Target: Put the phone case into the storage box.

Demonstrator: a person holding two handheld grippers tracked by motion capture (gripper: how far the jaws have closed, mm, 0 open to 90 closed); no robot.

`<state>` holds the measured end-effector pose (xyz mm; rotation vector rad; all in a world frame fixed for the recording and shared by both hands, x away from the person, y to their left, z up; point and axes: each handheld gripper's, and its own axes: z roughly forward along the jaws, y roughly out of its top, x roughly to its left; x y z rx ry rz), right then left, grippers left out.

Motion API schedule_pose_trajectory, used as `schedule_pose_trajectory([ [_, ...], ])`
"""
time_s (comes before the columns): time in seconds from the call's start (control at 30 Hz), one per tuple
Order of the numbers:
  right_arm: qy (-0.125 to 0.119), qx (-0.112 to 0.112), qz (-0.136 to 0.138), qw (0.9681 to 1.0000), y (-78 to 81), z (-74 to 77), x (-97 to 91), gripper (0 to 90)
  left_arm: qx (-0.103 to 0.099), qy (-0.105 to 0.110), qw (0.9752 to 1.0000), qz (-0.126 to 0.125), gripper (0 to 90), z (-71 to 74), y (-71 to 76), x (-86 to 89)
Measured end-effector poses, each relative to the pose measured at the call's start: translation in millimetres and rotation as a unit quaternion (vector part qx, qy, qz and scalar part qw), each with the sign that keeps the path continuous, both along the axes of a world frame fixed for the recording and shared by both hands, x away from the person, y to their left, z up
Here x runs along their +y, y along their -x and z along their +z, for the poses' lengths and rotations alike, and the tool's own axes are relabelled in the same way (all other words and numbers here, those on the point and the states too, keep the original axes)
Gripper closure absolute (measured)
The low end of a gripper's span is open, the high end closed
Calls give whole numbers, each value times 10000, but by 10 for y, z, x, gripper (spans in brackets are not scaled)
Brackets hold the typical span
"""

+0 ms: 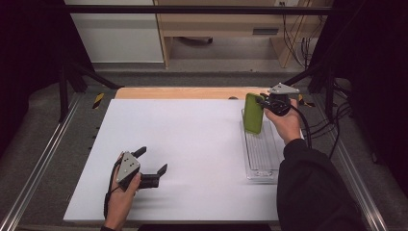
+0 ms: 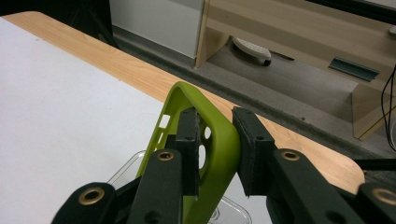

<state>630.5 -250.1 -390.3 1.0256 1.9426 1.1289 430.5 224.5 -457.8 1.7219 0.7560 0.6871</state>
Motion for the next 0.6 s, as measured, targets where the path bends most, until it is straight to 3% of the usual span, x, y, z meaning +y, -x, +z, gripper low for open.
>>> schedule_pose_trajectory([
  [0.6,-59,10,-12,10000,-13,-5,-6,725,-1,-6,10000,2,28,-2,-1,-2],
])
